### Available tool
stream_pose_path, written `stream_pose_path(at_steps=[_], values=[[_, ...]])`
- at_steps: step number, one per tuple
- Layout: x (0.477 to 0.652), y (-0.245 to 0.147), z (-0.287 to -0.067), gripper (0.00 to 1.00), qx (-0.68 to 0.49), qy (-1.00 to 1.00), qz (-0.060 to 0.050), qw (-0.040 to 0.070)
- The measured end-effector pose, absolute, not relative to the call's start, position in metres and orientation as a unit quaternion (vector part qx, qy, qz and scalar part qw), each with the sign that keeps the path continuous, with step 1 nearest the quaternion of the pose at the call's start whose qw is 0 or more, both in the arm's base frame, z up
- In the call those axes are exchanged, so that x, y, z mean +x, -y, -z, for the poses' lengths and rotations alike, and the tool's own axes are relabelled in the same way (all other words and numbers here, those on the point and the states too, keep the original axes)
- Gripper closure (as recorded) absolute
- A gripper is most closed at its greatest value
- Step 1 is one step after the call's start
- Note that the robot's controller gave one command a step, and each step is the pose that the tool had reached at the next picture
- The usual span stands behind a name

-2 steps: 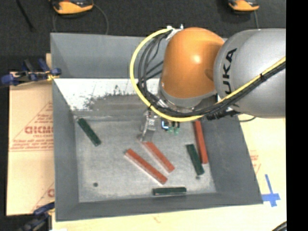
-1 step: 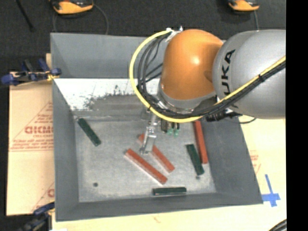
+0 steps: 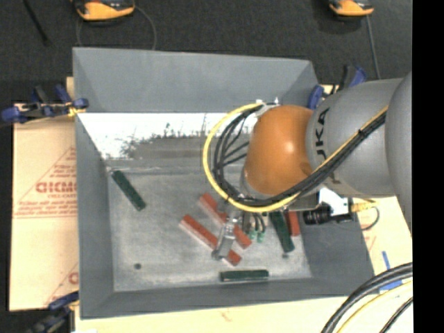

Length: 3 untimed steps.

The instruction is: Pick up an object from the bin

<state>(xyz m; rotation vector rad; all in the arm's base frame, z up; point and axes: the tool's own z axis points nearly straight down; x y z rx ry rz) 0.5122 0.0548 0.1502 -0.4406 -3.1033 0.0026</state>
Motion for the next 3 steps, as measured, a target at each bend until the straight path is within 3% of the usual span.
stream_pose_path(at_steps=[1,2,3], values=[[0.505,-0.058,-0.066,0.00,-0.129,0.992,-0.001,0.002],[0.508,-0.059,-0.071,1.00,-0.132,0.991,0.001,-0.002],[0.505,-0.037,-0.237,1.00,-0.075,0.997,0.000,-0.006]])
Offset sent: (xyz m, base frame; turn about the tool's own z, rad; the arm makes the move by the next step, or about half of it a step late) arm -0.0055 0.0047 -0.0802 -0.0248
